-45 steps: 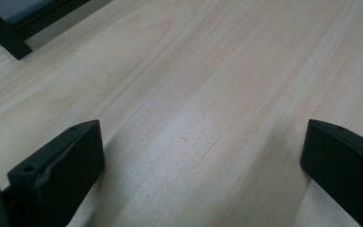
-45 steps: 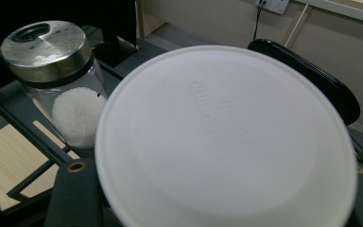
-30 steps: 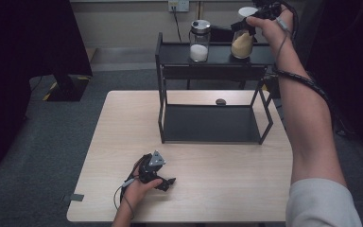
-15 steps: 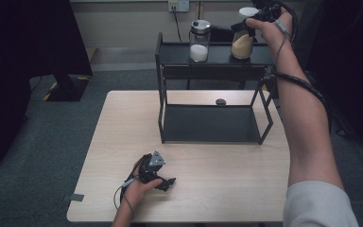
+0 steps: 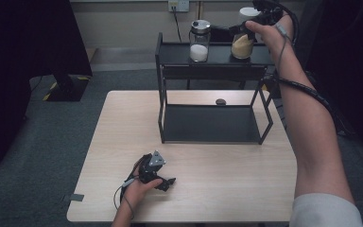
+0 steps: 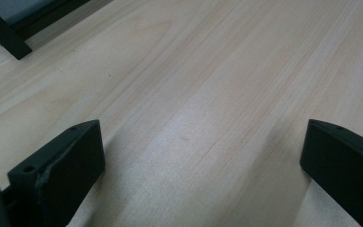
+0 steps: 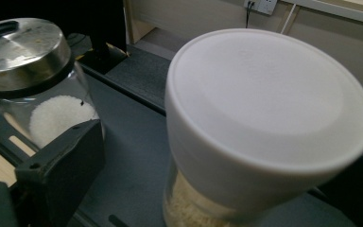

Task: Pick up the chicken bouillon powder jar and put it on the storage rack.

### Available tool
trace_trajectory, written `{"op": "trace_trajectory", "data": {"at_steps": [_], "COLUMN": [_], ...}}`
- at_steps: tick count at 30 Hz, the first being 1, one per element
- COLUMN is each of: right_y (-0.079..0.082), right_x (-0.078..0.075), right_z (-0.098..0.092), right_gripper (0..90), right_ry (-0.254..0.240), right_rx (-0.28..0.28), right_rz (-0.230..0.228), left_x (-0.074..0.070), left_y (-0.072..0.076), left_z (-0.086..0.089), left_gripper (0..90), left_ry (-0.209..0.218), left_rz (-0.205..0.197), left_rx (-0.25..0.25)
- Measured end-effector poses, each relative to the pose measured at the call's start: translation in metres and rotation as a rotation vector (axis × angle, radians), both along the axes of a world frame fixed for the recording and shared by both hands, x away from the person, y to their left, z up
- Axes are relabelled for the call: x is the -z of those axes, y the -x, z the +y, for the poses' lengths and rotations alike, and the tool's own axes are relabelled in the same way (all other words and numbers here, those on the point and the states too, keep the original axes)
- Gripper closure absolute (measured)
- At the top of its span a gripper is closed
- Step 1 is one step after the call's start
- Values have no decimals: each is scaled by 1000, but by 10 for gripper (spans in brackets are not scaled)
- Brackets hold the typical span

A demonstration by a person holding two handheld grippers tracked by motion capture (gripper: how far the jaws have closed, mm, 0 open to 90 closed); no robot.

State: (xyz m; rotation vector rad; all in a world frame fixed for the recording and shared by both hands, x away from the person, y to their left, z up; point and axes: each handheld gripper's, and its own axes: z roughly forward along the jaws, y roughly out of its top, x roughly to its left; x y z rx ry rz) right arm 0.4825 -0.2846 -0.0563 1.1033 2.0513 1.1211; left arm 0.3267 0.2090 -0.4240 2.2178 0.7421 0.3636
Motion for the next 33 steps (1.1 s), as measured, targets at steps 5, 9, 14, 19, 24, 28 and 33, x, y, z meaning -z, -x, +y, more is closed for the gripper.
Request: {"op": "trace_trajectory", "data": {"at_steps": [5, 9, 14, 19, 24, 28, 33], "right_y": [10, 17, 26, 33, 40, 45, 50], "right_x": [3, 7, 9, 13, 19, 24, 31], "right_z": [0, -4, -6, -11, -11, -11, -12], "right_gripper": [14, 10, 11, 11, 11, 10, 10], "right_ry": [-15, -40, -36, -54, -49, -57, -61], "right_rx": [19, 25, 36, 31, 20, 17, 6], "right_rz": [-4, -5, -12, -11, -13, -17, -15], "left_x": [0, 0, 0, 0, 0, 0, 0], "left_y": [0, 0, 0, 0, 0, 0, 0], "left_z": [0, 0, 0, 0, 0, 0, 0], "left_gripper": [0, 0, 0, 0, 0, 0, 0], "left_ry": [1, 1, 1, 1, 0, 1, 1], "left_rz": [0, 0, 0, 0, 1, 0, 0], "left_rx": [-1, -1, -1, -1, 0, 0, 0]}}
